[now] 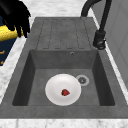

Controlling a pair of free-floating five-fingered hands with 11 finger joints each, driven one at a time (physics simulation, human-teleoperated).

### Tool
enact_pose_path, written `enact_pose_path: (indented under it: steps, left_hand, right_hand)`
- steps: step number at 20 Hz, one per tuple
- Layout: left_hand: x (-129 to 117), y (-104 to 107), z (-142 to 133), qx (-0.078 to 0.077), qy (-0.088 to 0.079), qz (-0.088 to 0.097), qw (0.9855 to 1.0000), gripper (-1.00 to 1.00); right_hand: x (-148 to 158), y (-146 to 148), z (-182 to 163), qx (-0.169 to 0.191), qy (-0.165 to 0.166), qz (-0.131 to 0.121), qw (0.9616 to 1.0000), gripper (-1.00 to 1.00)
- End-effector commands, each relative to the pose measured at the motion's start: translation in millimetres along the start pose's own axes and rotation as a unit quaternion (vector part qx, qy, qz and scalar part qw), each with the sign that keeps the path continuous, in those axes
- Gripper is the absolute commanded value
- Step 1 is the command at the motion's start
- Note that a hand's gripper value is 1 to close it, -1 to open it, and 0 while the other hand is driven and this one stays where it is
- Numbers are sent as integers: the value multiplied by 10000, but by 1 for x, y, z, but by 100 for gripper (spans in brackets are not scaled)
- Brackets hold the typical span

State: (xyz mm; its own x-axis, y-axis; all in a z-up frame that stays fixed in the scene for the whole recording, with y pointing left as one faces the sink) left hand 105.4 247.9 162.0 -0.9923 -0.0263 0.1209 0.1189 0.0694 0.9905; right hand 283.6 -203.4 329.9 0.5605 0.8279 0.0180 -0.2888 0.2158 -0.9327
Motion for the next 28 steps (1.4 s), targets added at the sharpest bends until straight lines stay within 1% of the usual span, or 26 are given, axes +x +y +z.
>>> enact_pose_path:
  steps: [1,5,8,13,16,19,23,28]
  left_hand:
    - [0,0,0,0,0,0,10000,0]
    - [0,0,0,0,0,0,10000,0]
    - [0,0,0,0,0,0,10000,0]
    - [0,0,0,0,0,0,10000,0]
    - [0,0,0,0,0,0,10000,0]
    - [0,0,0,0,0,0,10000,0]
    - [0,0,0,0,0,0,10000,0]
    - [0,0,0,0,0,0,10000,0]
  right_hand:
    - [-19,-13,4,-87,-107,184,9997,100]
    - [-35,-30,9,-100,-230,131,9996,100]
    - [-48,-41,12,-84,-247,112,9996,100]
    - [-64,-53,12,-27,-270,168,9995,100]
    - [-72,-54,8,1,-349,172,9992,100]
    - [-77,-52,5,81,-447,235,9987,100]
    - [-97,-53,-3,54,-438,68,9990,100]
    - [-118,-52,-11,98,-681,-5,9976,100]
